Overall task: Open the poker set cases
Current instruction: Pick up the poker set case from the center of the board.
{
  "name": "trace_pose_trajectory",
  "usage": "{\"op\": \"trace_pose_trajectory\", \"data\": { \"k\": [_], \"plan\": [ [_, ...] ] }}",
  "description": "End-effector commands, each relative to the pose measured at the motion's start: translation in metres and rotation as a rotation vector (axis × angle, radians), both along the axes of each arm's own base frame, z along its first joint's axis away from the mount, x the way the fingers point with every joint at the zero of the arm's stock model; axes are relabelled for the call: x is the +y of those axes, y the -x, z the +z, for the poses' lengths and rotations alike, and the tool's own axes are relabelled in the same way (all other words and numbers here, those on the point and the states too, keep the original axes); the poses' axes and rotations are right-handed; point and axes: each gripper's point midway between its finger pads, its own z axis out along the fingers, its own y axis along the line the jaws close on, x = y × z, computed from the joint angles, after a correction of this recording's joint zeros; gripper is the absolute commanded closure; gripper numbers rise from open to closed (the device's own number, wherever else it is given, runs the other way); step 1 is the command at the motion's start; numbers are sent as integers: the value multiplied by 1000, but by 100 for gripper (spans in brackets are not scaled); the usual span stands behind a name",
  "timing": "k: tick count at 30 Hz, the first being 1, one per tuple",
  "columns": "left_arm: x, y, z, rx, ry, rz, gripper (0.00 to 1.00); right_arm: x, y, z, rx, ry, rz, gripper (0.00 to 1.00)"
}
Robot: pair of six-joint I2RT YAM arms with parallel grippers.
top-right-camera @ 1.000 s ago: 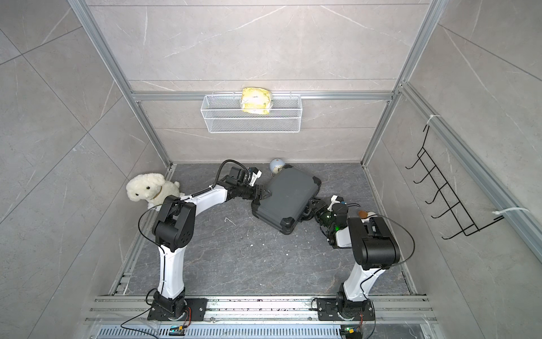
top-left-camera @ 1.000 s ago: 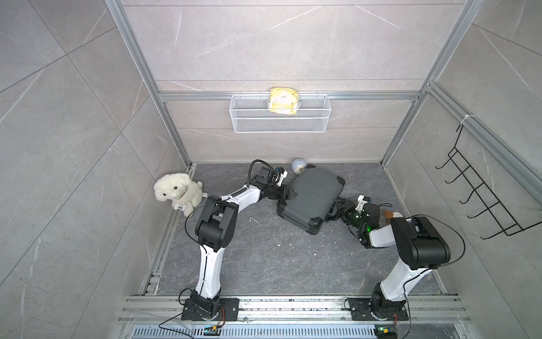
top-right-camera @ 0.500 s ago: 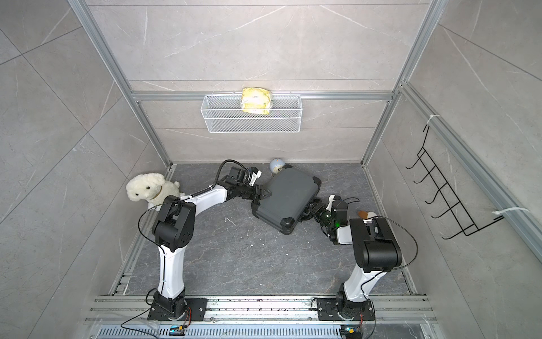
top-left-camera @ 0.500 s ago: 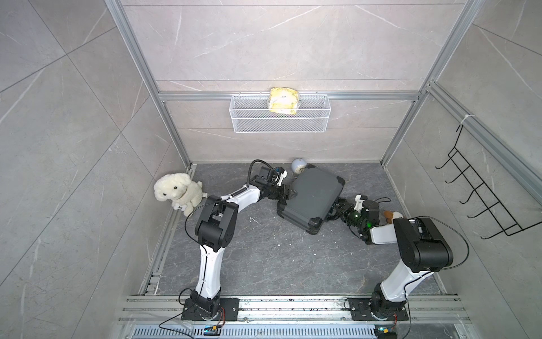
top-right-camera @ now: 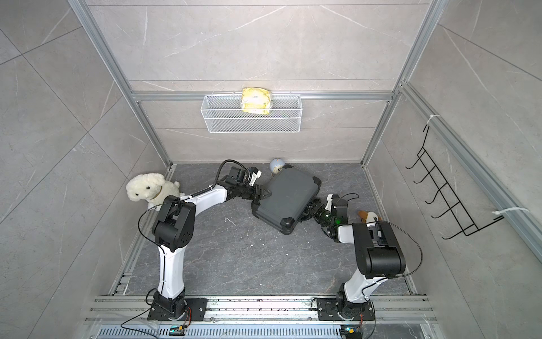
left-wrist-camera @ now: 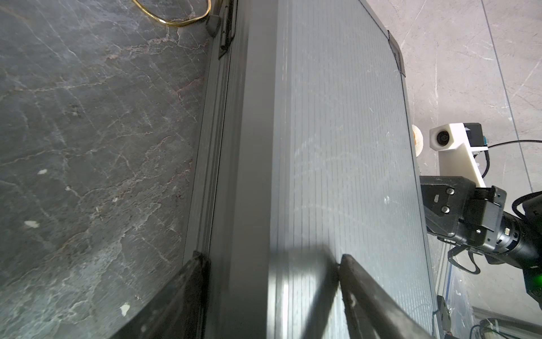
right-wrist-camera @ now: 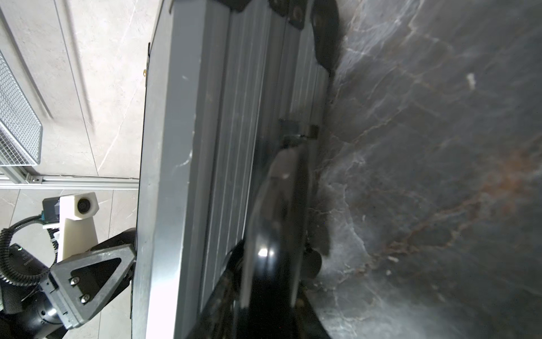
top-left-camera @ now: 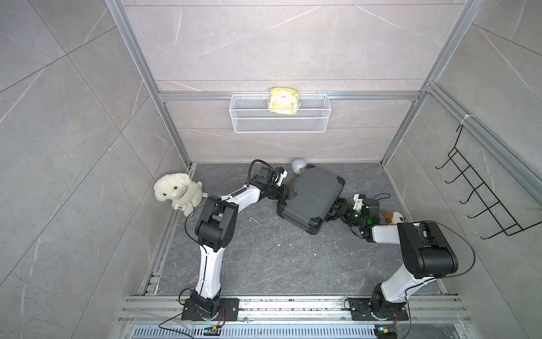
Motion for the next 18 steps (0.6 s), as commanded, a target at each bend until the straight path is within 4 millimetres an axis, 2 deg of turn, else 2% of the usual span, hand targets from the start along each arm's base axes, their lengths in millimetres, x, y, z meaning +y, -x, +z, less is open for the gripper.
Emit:
{"op": "trace_pose_trajectory", "data": {
  "k": [1,5,12,18],
  "plan": [
    [-7,23,2,54,-17,-55,27,-2,37,-50,202,31,4,72],
    [-6,23,1,56,-19,-55,27,-7,42,-55,209,31,-13,72],
    [-8,23,2,59,-17,-56,27,-18,46,-58,180,-28,-58,54],
    [-9,23,3,61,-15,-58,28,-18,40,-56,162,-50,-57,54]
  ]
}}
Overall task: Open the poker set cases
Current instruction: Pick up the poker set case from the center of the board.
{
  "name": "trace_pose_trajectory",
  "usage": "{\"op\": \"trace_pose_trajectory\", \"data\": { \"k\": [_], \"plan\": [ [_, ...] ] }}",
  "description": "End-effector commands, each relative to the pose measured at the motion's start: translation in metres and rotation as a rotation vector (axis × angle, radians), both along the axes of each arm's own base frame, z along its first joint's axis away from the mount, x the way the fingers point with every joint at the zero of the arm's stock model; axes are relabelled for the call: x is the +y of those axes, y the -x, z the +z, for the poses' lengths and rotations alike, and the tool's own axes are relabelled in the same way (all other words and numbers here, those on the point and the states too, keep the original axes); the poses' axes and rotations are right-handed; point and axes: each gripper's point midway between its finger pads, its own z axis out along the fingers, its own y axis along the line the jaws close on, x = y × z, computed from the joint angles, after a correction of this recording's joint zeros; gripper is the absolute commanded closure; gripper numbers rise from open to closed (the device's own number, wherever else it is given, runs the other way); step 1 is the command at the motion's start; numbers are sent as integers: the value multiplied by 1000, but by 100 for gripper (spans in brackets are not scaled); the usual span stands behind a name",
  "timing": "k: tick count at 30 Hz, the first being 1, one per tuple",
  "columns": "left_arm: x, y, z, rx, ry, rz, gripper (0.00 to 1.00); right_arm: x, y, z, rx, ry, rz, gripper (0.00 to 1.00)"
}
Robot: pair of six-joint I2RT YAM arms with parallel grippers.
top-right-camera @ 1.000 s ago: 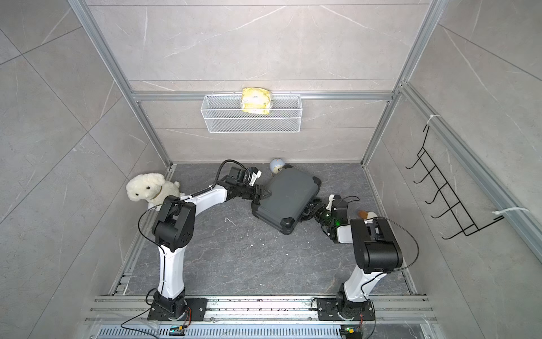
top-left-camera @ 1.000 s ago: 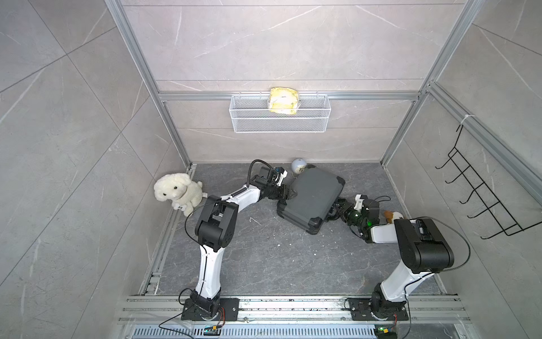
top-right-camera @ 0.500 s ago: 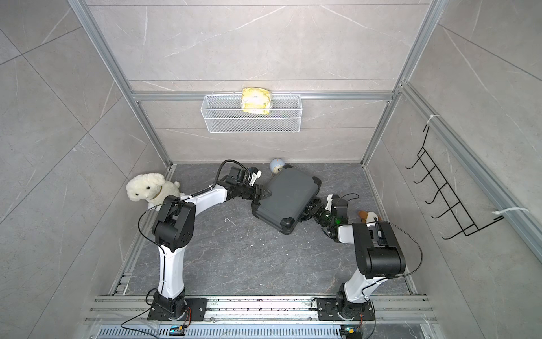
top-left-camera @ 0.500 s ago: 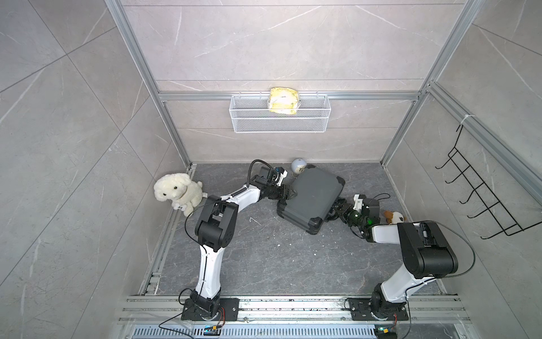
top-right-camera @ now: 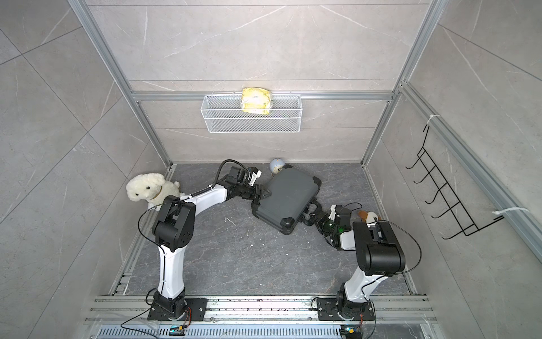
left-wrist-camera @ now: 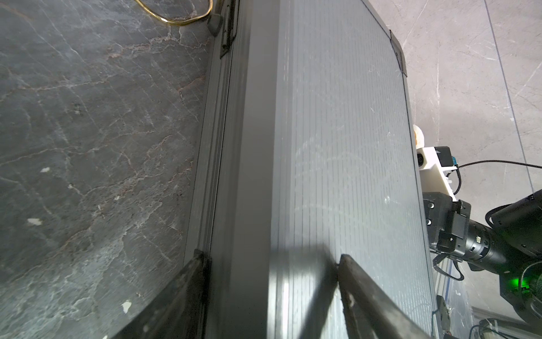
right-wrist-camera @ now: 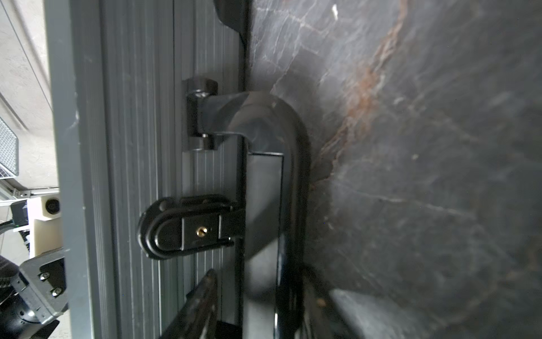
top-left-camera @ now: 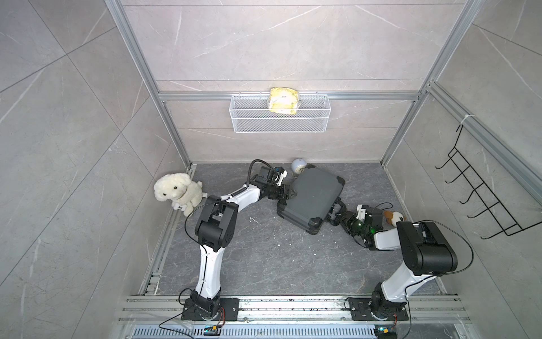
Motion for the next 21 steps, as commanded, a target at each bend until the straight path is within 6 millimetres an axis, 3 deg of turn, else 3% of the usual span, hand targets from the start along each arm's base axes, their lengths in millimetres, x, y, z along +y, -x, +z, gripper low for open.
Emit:
{"op": "trace_pose_trajectory", "data": {
  "k": [1,10,16,21],
  "plan": [
    [-10,23,1,56,-9,-59,28,-1,9,-21,79,-12,-13,55],
    [-10,23,-1,60,-13,-58,28,4,-10,-2,-57,-94,-17,60],
    [-10,23,1,53,-14,-61,28,12,-20,12,-162,-196,3,51],
    [-9,22,0,53,-16,-58,28,10,-13,8,-147,-184,-14,63]
  ]
}}
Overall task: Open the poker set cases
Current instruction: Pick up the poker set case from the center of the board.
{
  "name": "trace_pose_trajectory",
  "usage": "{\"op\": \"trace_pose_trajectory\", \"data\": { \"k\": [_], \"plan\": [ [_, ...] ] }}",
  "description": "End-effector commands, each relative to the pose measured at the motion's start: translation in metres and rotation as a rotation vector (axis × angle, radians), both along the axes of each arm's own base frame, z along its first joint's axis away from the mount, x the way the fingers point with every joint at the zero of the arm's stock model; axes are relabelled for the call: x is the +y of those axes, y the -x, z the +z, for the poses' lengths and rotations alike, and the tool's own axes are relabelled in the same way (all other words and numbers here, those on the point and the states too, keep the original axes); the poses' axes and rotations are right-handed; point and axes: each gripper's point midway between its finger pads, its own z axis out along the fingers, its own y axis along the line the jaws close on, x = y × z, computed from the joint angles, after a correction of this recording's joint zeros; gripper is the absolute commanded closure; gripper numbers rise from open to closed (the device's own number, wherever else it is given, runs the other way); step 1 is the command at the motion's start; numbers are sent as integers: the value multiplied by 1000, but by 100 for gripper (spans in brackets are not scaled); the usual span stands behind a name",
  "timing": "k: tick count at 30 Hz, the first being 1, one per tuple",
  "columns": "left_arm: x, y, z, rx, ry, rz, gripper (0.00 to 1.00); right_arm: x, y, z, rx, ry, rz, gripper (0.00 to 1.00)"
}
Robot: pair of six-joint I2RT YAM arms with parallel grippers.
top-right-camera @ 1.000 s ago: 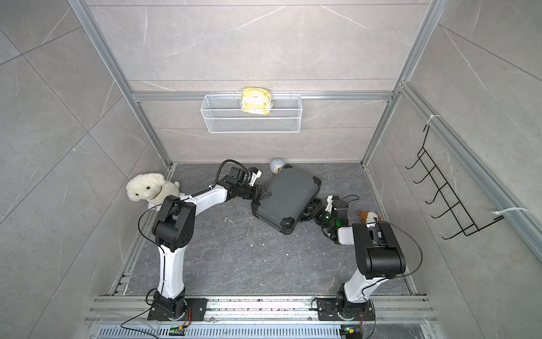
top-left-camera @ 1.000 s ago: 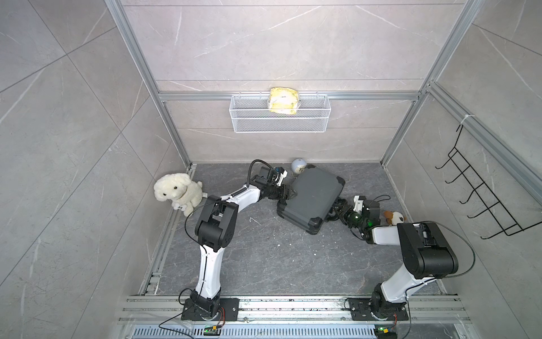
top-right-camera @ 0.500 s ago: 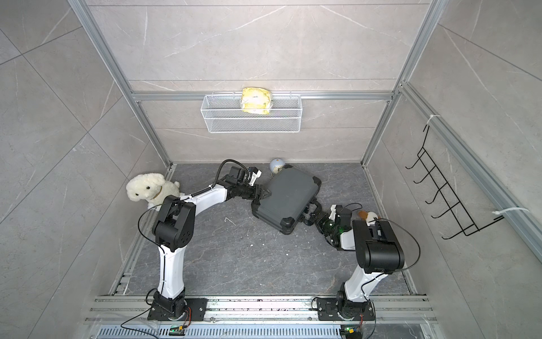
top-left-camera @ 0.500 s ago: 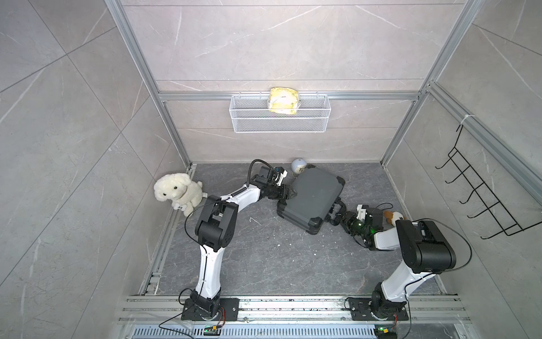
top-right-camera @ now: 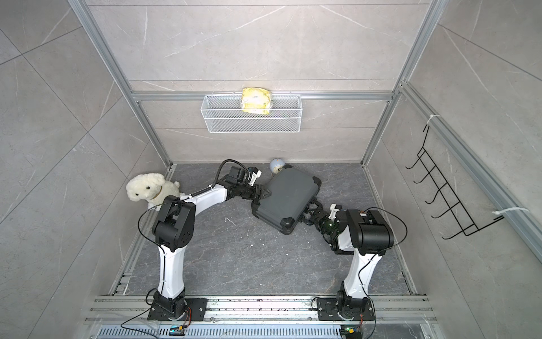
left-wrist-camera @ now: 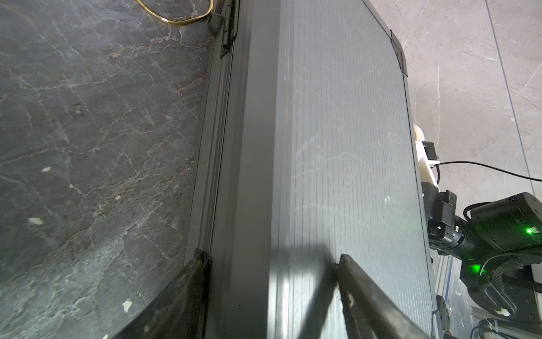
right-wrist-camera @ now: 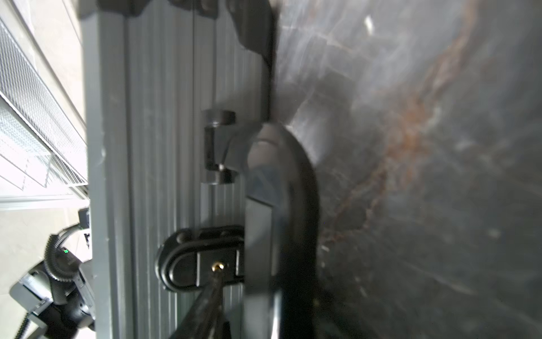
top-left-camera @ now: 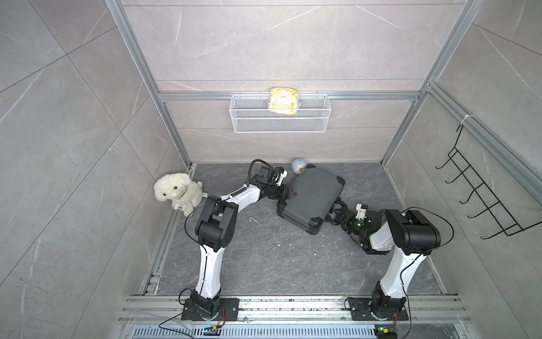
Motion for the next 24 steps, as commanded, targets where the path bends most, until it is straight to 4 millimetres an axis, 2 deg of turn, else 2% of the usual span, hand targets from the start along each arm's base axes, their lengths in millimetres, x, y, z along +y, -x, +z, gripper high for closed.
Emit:
{"op": "trace_pose_trajectory", "data": {
  "k": [1,10,14,17,18,21,24],
  "plan": [
    [-10,22,0,54,-12,-60,28,4,4,7,-27,-8,7,64],
    [-10,23,-1,55,-13,-62,28,2,4,11,-34,3,-1,71],
    [-10,24,-2,56,-15,-62,28,2,-2,17,-49,0,-4,80],
    [-9,24,-4,60,-17,-62,28,1,-4,21,-55,-1,-5,95],
    [-9,24,-5,61,-19,-63,28,1,-4,23,-59,2,-5,100],
    [-10,26,-9,75,-17,-68,28,3,-4,33,-68,18,7,100],
    [-10,29,-10,88,0,-70,28,2,-5,56,-102,53,15,100]
  ]
}}
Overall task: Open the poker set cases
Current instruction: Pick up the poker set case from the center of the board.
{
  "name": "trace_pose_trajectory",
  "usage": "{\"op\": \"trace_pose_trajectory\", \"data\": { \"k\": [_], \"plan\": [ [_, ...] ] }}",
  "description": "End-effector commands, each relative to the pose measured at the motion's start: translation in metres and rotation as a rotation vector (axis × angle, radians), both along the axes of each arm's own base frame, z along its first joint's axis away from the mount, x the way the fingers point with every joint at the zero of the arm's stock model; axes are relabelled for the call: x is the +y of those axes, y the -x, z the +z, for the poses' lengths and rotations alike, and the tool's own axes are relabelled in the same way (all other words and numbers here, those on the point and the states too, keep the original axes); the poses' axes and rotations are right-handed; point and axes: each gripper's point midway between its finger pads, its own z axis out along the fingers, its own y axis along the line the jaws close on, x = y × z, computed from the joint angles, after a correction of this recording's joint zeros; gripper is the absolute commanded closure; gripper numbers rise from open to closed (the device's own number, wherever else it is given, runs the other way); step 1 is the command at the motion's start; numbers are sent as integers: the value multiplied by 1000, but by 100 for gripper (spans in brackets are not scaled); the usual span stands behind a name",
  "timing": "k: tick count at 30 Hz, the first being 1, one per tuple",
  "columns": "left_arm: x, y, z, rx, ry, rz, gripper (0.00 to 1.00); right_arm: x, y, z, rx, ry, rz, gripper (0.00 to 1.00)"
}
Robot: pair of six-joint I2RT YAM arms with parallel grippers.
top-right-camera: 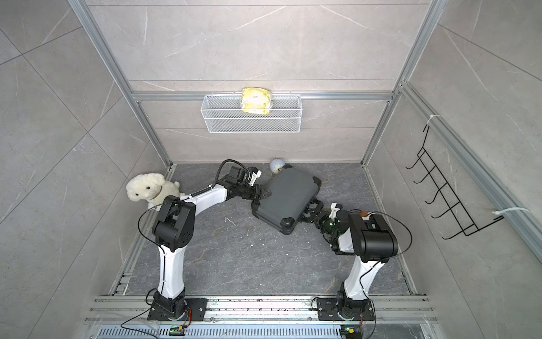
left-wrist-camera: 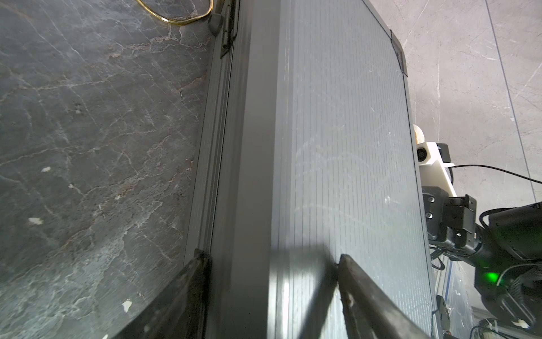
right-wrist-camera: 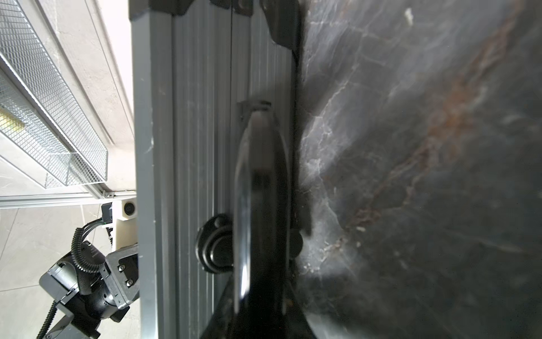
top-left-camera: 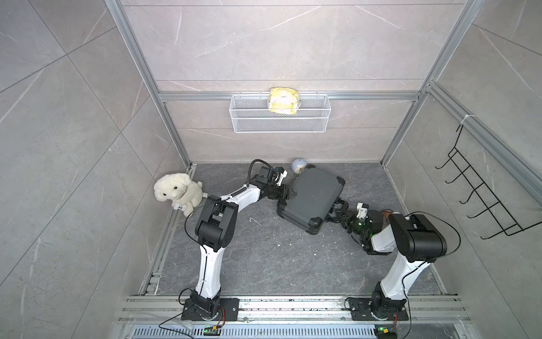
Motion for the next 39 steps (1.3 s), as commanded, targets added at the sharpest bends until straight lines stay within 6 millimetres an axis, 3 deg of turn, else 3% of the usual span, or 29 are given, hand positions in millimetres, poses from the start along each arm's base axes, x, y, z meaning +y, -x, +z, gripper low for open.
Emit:
{"op": "trace_pose_trajectory", "data": {
  "k": [1,9,21,27,30,39],
  "plan": [
    [-11,32,-11,96,6,-71,28,0,-8,45,-113,75,25,100],
    [-10,47,-6,106,52,-70,28,13,-22,150,-268,159,83,100],
    [-7,64,0,114,81,-78,28,55,-38,258,-433,155,148,100],
    [0,71,1,107,63,-78,27,86,-42,283,-469,157,208,100],
    [5,73,4,100,52,-73,27,105,-45,285,-463,170,248,100],
    [2,84,30,93,111,-107,26,148,-45,309,-498,180,312,100]
  ]
}}
